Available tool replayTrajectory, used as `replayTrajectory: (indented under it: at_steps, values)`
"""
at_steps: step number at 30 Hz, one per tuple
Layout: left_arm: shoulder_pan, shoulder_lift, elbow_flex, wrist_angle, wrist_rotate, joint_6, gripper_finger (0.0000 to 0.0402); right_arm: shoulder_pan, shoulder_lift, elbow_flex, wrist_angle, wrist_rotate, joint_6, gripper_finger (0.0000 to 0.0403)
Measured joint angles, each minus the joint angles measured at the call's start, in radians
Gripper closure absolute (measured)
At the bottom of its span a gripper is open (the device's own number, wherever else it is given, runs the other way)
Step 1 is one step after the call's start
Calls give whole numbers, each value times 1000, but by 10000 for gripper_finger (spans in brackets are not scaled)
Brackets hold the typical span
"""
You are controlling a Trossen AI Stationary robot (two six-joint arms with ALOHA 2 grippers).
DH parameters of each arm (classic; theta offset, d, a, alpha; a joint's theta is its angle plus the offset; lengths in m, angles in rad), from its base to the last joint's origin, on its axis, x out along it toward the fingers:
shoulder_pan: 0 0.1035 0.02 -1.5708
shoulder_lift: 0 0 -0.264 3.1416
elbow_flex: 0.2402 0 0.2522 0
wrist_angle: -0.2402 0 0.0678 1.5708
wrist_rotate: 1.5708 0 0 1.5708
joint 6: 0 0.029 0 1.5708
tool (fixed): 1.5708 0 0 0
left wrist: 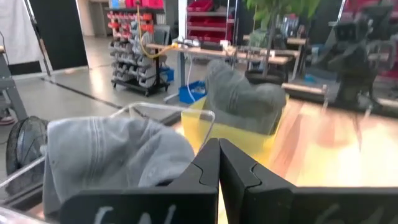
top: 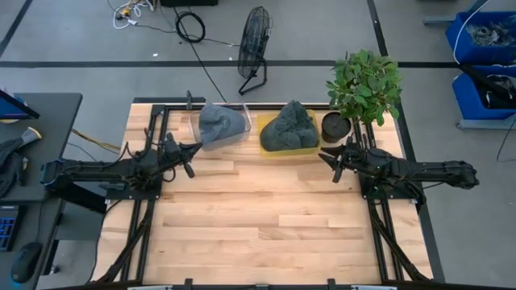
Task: Pick & Place hat
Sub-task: Return to Home Position
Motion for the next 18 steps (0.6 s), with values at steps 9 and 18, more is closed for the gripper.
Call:
replayTrajectory:
  at_steps: [9,18]
  values:
    - [0,0,0,-23,0,0,399,1,1,0,-21,-181,-81,273]
    - [0,0,0,-22,0,1,399,1,1,0,-32,-236,-161,273]
